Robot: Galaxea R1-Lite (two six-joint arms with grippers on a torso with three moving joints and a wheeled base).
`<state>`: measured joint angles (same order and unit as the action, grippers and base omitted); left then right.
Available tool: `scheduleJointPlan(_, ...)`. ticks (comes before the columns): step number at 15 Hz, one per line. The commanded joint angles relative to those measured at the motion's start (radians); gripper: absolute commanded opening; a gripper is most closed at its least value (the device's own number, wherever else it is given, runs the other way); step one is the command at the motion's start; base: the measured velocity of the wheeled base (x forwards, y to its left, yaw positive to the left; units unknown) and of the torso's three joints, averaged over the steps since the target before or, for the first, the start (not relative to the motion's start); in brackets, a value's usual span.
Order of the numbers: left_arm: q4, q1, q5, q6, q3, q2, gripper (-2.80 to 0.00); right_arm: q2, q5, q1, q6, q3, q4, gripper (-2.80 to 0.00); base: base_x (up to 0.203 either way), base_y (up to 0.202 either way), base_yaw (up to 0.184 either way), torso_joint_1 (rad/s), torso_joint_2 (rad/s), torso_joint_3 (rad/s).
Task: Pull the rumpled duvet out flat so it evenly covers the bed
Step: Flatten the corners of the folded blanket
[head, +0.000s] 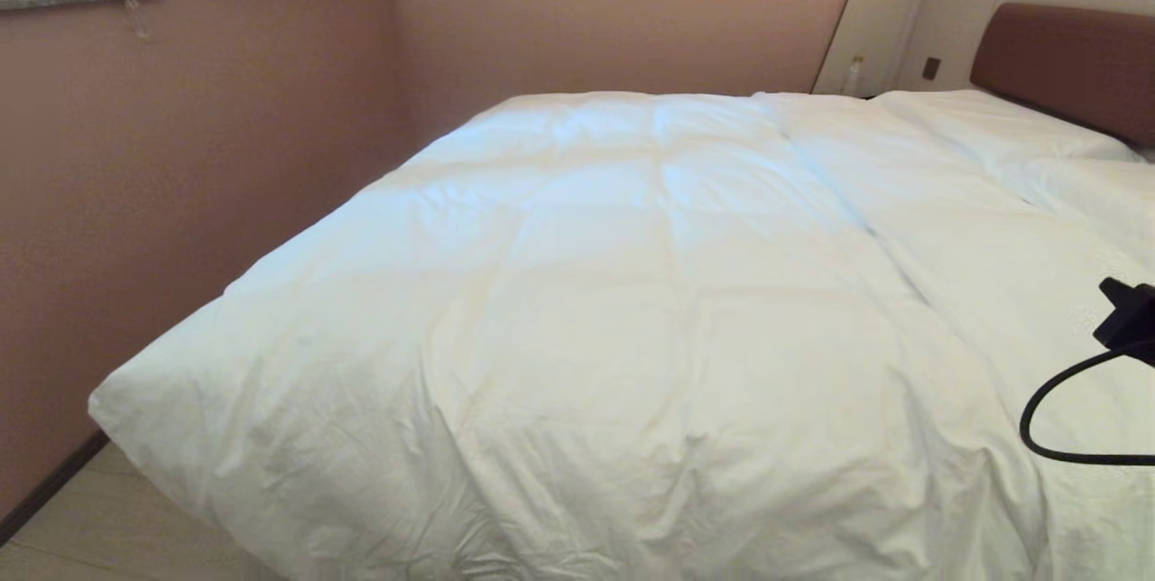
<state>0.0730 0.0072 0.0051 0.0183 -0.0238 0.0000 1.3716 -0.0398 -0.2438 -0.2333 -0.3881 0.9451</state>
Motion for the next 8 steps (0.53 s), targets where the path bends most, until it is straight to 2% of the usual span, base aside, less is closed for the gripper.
scheduleJointPlan(1,0.001,0.000,-0.001,0.000,0.001,0.000,-2.80,-0.013,-0.003,0.000,-0.046,0.006,-0.247,-2.80,-0.197,0.000,0.003,0.002,0.01,0.002)
scheduleJointPlan(5,0.001,0.000,0.001,-0.001,0.000,0.000,-2.80,0.017,0.017,0.013,-0.040,0.050,-0.288,-2.80,-0.193,0.000,0.001,0.004,0.00,0.002)
scheduleJointPlan(8,0.001,0.000,0.000,0.000,0.000,0.000,-2.80,0.084,0.021,0.031,0.008,0.099,-0.288,-2.80,-0.182,0.000,-0.001,0.002,0.00,0.001)
